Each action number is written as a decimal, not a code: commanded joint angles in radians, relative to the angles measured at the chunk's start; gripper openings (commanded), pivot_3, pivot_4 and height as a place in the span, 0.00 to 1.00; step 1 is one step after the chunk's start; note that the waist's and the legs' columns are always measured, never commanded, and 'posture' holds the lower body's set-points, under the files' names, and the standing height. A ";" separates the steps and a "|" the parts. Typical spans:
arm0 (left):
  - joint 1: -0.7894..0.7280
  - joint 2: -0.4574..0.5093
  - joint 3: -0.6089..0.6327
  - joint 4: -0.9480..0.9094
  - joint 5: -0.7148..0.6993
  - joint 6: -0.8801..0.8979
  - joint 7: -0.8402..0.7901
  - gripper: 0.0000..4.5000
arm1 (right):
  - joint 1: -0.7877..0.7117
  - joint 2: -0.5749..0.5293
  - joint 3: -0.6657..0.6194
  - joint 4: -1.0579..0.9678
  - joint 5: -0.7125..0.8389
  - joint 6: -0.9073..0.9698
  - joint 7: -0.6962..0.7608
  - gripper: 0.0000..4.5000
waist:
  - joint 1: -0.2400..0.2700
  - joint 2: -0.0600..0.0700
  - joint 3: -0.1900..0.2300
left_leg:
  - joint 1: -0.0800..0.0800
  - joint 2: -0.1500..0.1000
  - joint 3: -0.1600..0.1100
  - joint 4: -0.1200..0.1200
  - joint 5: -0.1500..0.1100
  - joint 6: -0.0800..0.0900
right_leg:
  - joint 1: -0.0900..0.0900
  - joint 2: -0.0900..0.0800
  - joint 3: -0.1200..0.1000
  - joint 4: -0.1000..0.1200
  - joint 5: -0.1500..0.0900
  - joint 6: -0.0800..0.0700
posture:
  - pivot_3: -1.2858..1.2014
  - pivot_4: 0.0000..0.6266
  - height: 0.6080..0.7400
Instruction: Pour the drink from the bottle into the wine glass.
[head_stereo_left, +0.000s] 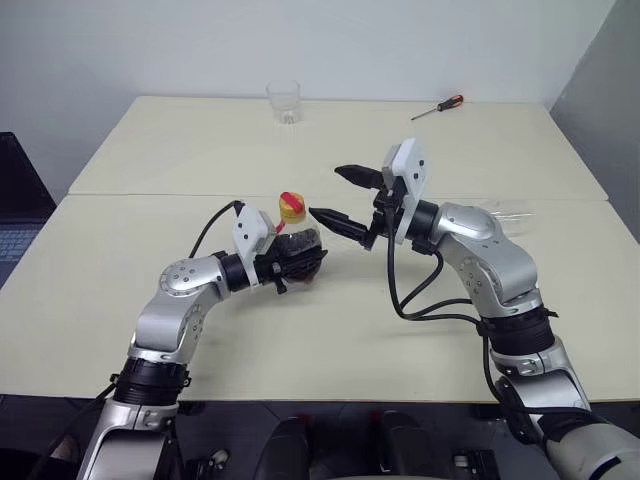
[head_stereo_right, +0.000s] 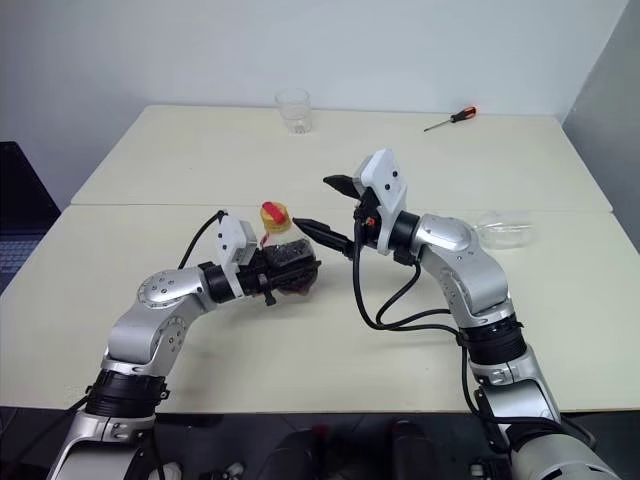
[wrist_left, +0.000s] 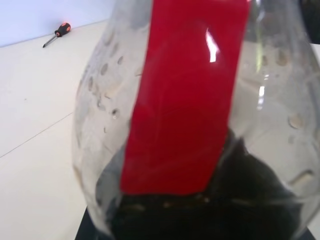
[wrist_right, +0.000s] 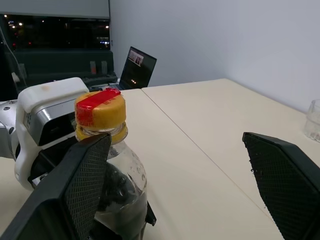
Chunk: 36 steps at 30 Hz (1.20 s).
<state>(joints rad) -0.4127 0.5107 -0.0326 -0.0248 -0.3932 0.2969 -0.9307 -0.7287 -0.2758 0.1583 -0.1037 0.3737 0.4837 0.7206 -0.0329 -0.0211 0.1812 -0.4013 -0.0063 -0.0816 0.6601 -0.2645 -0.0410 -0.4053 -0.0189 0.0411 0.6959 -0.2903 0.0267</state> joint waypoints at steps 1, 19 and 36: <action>-0.032 -0.004 0.018 -0.026 -0.008 -0.028 -0.006 0.39 | -0.017 0.000 -0.021 -0.020 0.001 -0.013 -0.004 1.00 | 0.000 0.000 0.000 | 0.000 0.000 0.000 0.000 0.000 0.000 | 0.000 0.000 0.000 0.000 0.000 0.000 | 0.52 0.24 1.00; -0.009 0.001 0.026 -0.038 -0.012 -0.035 -0.009 0.39 | 0.050 -0.066 -0.112 -0.187 0.273 0.229 0.055 1.00 | 0.000 0.000 0.000 | 0.000 0.000 0.000 0.000 0.000 0.000 | 0.000 0.000 0.000 0.000 0.000 0.000 | 0.52 0.24 1.00; 0.015 0.005 0.028 -0.066 -0.014 -0.033 -0.014 0.39 | -0.023 0.084 -0.010 -0.122 0.162 0.117 -0.046 1.00 | 0.000 0.000 0.000 | 0.000 0.000 0.000 0.000 0.000 0.000 | 0.000 0.000 0.000 0.000 0.000 0.000 | 0.52 0.24 1.00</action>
<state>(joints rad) -0.3943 0.5093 -0.0322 -0.0370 -0.3933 0.2920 -0.9421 -0.7302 -0.2033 0.1440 -0.2156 0.5563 0.6398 0.6857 -0.0329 -0.0211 0.1811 -0.4013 -0.0064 -0.0817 0.6603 -0.2645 -0.0410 -0.4052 -0.0189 0.0410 0.6959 -0.2903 0.0268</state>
